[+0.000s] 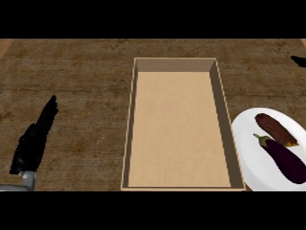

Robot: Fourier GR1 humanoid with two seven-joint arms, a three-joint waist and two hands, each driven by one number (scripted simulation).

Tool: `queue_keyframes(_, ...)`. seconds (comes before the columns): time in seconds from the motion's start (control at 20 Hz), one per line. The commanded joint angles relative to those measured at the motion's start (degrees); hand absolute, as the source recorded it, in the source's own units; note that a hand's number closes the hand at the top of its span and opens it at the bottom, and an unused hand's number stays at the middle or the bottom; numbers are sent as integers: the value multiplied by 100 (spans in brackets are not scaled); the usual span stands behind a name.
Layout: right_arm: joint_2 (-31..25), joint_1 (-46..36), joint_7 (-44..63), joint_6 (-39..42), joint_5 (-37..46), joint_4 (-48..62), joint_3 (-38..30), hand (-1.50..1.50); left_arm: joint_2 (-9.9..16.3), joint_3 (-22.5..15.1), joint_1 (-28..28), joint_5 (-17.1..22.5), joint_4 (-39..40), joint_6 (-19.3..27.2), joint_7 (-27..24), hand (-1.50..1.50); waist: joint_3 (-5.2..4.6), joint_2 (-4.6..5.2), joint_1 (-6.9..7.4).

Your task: Pick the sweet potato from the plate and place it in the cardboard box

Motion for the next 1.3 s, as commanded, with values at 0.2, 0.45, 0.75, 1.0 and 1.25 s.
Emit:
queue_keyframes(0.2,-333,-141,239,626,1447,-414,1213,-150,17,161,-48,46,125,-108,-3,0,-2,-21,-80)
queue_keyframes(0.45,-94,-347,813,975,1715,-596,1017,-150,-92,240,175,-82,-109,-90,46,0,0,-36,-110)
queue_keyframes(0.75,85,487,1113,664,2126,-1168,607,-150,-180,356,32,-234,-259,-249,280,0,2,-45,-170)
queue_keyframes(1.0,700,889,1266,-58,2761,-932,777,-150,-429,335,267,-327,94,-257,-234,0,3,-33,-156)
queue_keyframes(1.25,625,464,851,538,3190,-565,347,-150,-442,575,18,-396,121,-538,-72,0,2,-31,-137)
